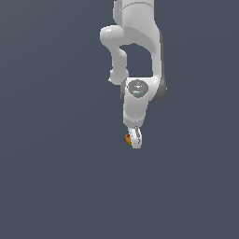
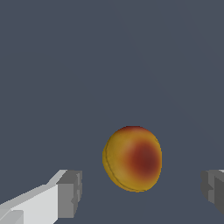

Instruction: Pick up the object and move it to a goal position.

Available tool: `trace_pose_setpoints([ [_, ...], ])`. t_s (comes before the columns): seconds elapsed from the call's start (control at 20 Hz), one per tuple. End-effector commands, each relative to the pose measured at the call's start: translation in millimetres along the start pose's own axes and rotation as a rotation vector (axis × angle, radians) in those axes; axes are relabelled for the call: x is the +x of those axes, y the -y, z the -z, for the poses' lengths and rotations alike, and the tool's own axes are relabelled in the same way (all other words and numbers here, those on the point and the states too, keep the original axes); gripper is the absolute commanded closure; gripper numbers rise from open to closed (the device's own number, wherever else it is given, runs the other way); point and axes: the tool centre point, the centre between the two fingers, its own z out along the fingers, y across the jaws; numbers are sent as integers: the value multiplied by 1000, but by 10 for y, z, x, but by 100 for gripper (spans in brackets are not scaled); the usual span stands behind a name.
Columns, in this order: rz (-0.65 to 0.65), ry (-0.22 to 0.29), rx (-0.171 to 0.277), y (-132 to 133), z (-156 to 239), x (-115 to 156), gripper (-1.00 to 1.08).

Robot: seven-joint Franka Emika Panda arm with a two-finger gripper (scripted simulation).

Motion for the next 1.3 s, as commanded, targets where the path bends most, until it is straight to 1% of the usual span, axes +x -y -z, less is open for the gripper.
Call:
trace_pose_setpoints([
  [0.0, -1, 0, -1, -6, -83, -1, -92],
  [0.3, -4, 0, -1, -15, -377, 1, -92],
  [0.55, -4, 0, -1, -5, -452, 1, -92],
  [0.6, -4, 0, -1, -5, -452, 1, 108],
  [1.05, -4, 0, -1, -5, -452, 1, 108],
  [1.1, -5, 0, 15, 50, -383, 9, 108],
  [1.25, -5, 0, 15, 52, -353, 6, 108],
])
